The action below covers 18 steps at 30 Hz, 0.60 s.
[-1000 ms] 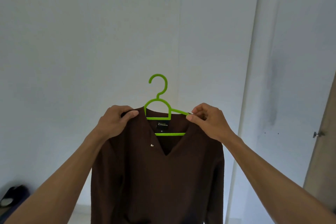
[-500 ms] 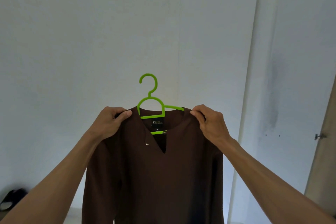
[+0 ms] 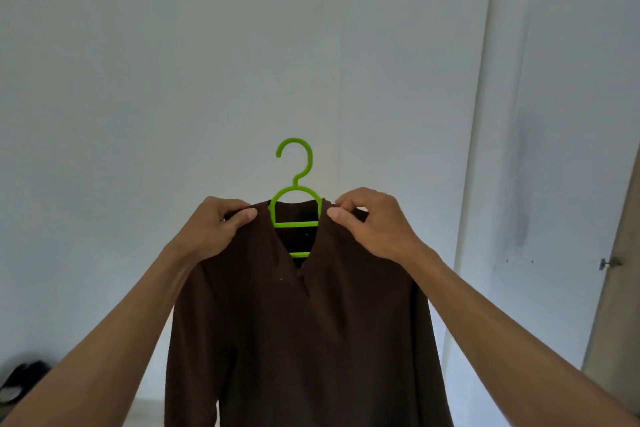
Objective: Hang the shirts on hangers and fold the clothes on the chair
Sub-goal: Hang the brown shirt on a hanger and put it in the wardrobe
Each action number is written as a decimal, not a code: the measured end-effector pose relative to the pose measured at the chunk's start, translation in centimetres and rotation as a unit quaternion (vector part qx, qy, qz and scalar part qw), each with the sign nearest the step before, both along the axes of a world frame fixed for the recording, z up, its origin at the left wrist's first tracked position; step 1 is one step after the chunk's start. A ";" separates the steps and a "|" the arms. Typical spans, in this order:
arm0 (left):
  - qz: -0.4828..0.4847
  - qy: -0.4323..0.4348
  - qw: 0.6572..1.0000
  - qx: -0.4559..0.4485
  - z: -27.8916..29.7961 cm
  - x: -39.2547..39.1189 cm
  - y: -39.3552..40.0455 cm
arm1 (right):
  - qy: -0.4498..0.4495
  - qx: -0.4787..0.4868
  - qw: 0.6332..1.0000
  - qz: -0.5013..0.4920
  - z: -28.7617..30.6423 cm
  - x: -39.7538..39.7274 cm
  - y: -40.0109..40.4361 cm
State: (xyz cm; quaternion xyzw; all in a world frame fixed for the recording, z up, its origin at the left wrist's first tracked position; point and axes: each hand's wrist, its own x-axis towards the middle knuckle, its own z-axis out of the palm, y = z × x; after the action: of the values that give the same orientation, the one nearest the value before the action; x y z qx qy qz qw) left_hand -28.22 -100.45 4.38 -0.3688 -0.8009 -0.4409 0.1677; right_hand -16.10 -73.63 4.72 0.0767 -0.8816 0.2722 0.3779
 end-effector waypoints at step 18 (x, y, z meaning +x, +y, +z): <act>-0.080 -0.062 0.993 0.058 1.6 1.9 0.2 | 0.004 -0.279 0.958 0.058 7.8 -2.1 -3.6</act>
State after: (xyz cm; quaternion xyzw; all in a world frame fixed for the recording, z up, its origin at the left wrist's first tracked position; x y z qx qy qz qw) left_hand -26.28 -100.25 5.99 -0.3933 -0.7509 -0.5205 0.1032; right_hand -18.22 -77.20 12.51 0.0202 -0.7630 0.5288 0.3712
